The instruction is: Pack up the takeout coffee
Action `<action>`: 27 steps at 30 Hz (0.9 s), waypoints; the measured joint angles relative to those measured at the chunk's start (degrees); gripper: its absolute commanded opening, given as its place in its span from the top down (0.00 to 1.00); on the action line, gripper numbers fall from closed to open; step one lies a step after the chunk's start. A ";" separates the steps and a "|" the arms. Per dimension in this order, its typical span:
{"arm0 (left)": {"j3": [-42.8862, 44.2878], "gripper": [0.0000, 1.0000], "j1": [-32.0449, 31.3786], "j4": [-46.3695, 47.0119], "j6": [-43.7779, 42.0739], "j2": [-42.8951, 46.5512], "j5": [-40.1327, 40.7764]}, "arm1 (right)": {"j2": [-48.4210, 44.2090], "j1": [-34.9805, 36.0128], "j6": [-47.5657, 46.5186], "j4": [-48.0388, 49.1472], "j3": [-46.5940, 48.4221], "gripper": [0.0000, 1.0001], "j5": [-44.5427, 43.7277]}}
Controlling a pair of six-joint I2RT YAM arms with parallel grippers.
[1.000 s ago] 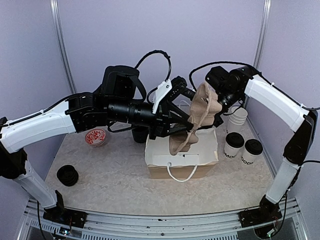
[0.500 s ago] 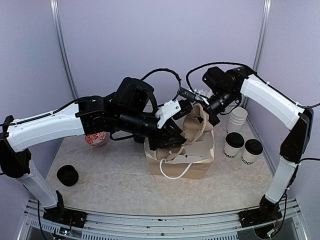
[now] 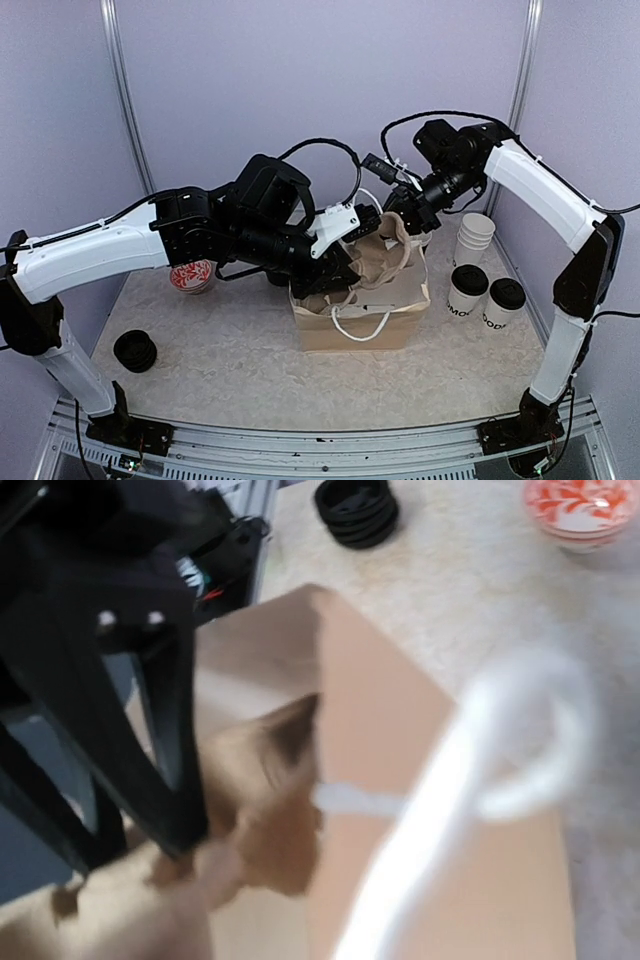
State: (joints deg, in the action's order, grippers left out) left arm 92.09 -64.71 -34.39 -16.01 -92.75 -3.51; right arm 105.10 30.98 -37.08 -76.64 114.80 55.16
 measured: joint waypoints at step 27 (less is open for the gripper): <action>15.15 0.75 -0.96 -17.16 -3.10 -11.15 8.74 | -0.66 -12.98 9.86 15.32 -6.75 0.54 -6.05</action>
State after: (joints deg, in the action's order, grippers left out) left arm 107.24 -65.67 -51.55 -19.11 -103.90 5.23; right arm 104.44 18.00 -27.22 -61.32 108.05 49.10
